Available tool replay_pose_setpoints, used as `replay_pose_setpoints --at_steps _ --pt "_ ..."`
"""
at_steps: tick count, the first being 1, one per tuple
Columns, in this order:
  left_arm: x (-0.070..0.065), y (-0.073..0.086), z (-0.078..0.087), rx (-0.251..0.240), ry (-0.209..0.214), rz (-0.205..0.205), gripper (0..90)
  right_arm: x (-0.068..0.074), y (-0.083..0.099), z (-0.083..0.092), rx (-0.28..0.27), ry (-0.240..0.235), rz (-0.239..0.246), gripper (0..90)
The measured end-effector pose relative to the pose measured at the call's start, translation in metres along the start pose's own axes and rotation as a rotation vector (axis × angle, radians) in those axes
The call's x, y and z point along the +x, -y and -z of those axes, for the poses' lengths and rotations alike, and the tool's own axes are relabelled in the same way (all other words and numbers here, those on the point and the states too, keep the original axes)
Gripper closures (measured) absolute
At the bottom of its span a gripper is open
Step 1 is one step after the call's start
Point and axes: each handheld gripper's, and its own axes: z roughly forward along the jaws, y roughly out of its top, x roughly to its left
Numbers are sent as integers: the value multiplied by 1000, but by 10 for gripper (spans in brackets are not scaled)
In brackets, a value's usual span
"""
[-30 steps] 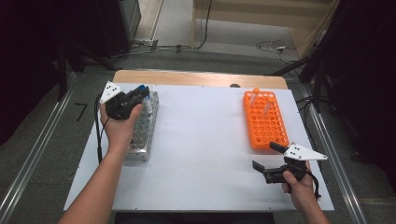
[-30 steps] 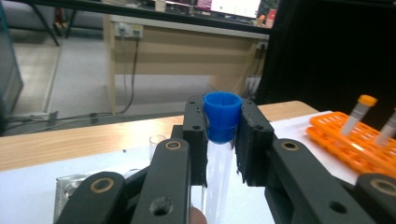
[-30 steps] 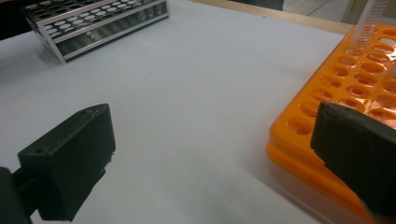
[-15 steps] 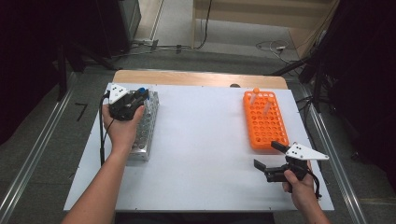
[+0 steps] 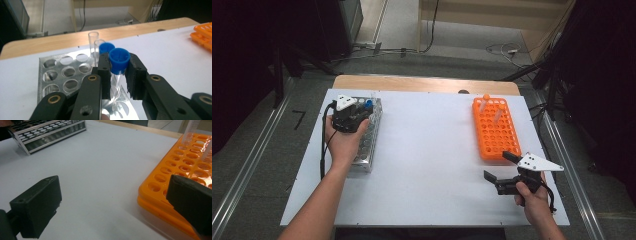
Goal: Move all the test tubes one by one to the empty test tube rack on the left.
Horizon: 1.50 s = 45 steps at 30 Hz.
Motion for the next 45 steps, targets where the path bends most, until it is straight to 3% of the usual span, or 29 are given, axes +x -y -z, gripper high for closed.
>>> replay_pose_setpoints --at_steps 7,12,18,25,29,32,36,45 --pt "4 1 -1 44 34 47 708 -5 0 2 -12 22 -15 16" --pt "4 -1 7 19 67 77 482 -7 -2 0 -17 29 -24 17" --pt "-2 1 25 -29 145 94 183 -11 -9 -1 -37 47 -34 18" --pt "-15 10 51 -71 235 55 12 -23 -17 -6 -41 79 -79 24" --pt "-22 17 63 -81 285 52 0 -31 -23 -11 -30 107 -91 28" --pt "-27 23 70 -86 311 49 0 -38 -26 -15 -44 156 -103 35" --pt "-35 30 81 -107 346 39 0 -50 -28 -23 -39 177 -128 53" --pt "-50 44 94 -115 375 13 0 -75 -34 -41 -11 207 -169 162"
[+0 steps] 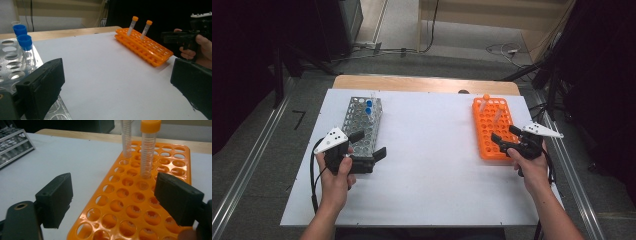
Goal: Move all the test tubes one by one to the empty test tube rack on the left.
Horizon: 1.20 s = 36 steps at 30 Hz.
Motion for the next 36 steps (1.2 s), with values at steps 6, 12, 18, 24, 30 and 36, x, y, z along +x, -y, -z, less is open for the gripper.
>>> replay_pose_setpoints --at_steps 6,12,18,24,30,36 --pt "-3 7 -1 10 10 7 0 -12 -7 -17 7 25 -42 338" --pt "-5 9 -3 13 18 7 0 -24 -13 -38 22 56 -84 448" --pt "-6 9 -2 14 22 5 0 -30 -20 -52 79 51 -121 532" --pt "-6 9 -2 13 27 7 0 -30 -28 -56 87 82 -118 546" --pt "-6 9 -2 15 27 6 0 -30 -33 -64 109 118 -96 574" --pt "-7 9 -3 18 30 5 0 -29 -37 -73 143 161 -71 687"
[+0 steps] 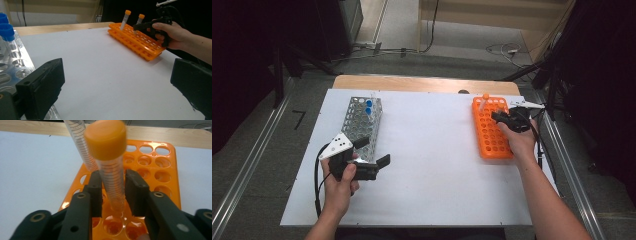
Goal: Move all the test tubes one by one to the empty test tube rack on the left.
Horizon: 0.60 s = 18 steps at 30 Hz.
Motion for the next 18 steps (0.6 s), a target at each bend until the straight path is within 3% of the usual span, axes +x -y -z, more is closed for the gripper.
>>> replay_pose_setpoints --at_steps 4,11,18 --pt "-1 0 0 1 2 -4 0 0 0 1 -18 17 15 717" --pt "-3 -2 0 -5 2 -8 0 1 2 18 -118 17 49 719" --pt "-8 -5 -4 -3 14 -28 0 8 -3 43 -184 -70 62 720"
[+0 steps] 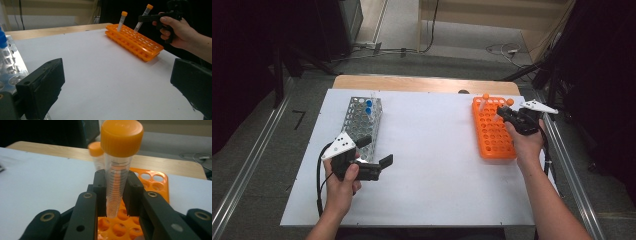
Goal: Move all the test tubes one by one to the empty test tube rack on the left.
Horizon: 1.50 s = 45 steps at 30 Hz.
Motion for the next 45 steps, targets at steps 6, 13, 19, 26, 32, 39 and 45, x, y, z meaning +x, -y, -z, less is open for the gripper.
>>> replay_pose_setpoints --at_steps 6,13,19,26,32,39,45 --pt "-6 -3 -6 3 25 -20 0 20 1 19 -27 -112 20 722" --pt "-12 -5 -13 11 55 -39 0 44 13 34 -22 -219 42 723" --pt "-18 -9 -21 11 80 -50 0 63 28 43 -7 -295 60 723" --pt "-27 -13 -33 18 112 -70 4 88 43 47 18 -396 84 723" --pt "-36 -10 -40 30 140 -72 17 113 46 52 30 -482 116 723" --pt "-50 -8 -50 57 157 -90 148 137 51 53 58 -543 158 723" --pt "-62 -6 -59 70 231 -112 332 158 55 49 85 -587 200 722"
